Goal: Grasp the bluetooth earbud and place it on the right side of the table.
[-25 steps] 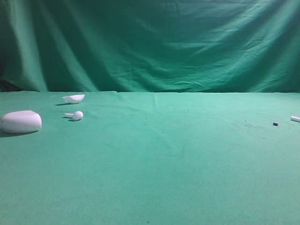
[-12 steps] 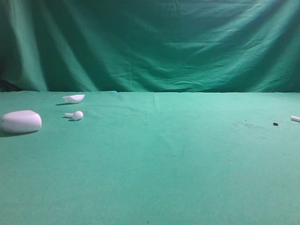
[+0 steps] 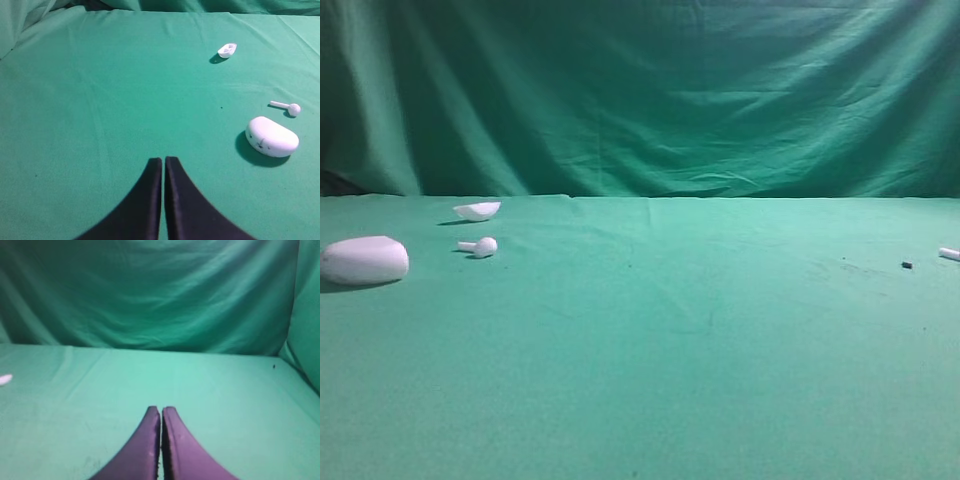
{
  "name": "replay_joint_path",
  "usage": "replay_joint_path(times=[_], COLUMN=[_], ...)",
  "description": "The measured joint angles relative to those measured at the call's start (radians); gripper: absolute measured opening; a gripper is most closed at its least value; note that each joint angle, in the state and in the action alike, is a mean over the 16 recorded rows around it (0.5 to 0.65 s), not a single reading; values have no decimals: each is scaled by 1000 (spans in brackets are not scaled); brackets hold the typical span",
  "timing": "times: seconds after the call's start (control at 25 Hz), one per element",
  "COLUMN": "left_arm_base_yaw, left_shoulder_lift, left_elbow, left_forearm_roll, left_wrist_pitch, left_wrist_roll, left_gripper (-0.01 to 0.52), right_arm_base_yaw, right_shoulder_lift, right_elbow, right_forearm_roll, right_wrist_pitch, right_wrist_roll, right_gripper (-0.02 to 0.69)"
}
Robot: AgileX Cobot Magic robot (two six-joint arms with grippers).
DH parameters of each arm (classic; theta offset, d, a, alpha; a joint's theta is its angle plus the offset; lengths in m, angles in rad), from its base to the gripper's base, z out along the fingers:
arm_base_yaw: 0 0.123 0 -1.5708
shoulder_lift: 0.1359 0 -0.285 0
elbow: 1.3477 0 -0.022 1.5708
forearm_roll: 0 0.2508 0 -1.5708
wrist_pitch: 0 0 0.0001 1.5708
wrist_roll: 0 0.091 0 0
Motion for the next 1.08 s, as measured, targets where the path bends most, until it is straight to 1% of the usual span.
replay_joint_path(times=[0.16,0.32,0.52,0.8,1.08], left_arm_base_yaw=[0,0,0,0,0], left_shoulder_lift=[0,0,0,0,0], left_elbow=[0,0,0,0,0], left_forearm_roll=[0,0,0,0,0], left_wrist_pitch=[0,0,0,0,0], left_wrist_roll=[0,0,0,0,0], left_gripper=[0,0,0,0,0], right_arm_base_yaw=[-24,-48,-68,-73,-74], right_shoulder_lift=[-27,-35,-35,-35,-35], right_elbow=[142,229,275,280,280], right_forearm_roll=[9,28,52,59,59], right_wrist_pitch=[-98,-130,-115,-71,-64], right_wrist_roll=[6,11,9,2,-2], right_gripper=[21,33,48,48,48])
